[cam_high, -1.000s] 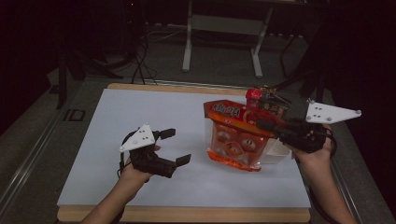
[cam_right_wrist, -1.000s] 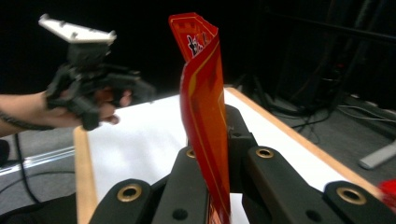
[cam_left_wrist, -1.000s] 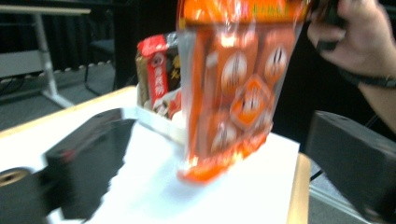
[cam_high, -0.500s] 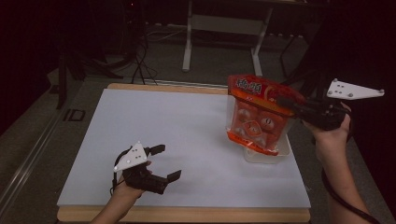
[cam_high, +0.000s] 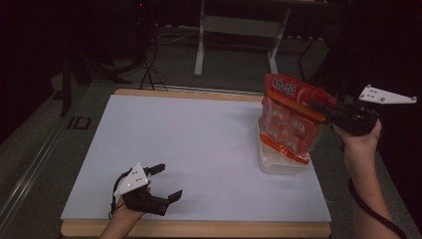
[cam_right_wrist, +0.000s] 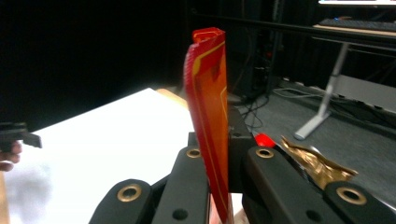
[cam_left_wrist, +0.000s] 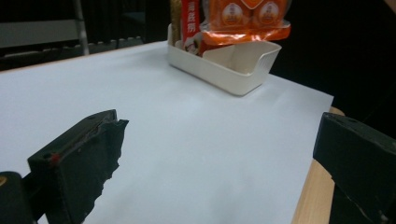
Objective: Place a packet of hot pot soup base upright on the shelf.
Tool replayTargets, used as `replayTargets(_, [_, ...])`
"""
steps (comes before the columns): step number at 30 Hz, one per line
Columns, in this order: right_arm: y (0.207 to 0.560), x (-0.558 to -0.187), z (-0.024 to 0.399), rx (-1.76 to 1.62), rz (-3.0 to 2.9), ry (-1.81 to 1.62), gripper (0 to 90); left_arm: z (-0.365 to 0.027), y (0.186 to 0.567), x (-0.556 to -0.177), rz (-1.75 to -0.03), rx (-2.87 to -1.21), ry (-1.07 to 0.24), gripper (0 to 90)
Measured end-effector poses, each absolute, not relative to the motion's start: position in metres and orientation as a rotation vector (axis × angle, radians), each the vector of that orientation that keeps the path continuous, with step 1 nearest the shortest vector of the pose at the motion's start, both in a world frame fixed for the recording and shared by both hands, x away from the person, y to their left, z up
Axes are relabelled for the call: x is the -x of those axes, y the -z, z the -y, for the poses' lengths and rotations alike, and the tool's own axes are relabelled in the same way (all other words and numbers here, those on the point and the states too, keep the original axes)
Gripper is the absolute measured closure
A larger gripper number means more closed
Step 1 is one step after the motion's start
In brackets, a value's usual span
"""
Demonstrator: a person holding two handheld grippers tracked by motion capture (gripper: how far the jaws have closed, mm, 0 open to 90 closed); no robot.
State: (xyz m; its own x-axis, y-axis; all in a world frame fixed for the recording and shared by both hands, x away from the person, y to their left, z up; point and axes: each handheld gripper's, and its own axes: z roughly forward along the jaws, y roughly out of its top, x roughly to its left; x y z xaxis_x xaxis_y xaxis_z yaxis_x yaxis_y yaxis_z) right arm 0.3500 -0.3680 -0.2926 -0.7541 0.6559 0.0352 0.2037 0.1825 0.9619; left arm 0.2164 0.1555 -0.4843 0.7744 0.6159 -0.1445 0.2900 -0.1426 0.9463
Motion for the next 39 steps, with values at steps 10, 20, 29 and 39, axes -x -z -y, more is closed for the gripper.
replayTargets(10, [0.309, -0.359, 0.369, -0.835, -2.118, -1.551, 90.0, -0.156, 0.500, -0.213, -0.722, -1.757, -0.315, 1.6])
replayTargets(20, [0.322, -0.363, 0.367, -0.860, -2.119, -1.589, 90.0, -0.153, 0.504, -0.214, -0.718, -1.754, -0.301, 1.5])
replayTargets(29, [0.337, -0.365, 0.365, -0.896, -2.129, -1.586, 90.0, -0.154, 0.507, -0.215, -0.728, -1.739, -0.295, 1.6])
replayTargets(39, [0.358, -0.358, 0.376, -0.945, -2.104, -1.619, 90.0, -0.152, 0.508, -0.215, -0.729, -1.751, -0.299, 1.6])
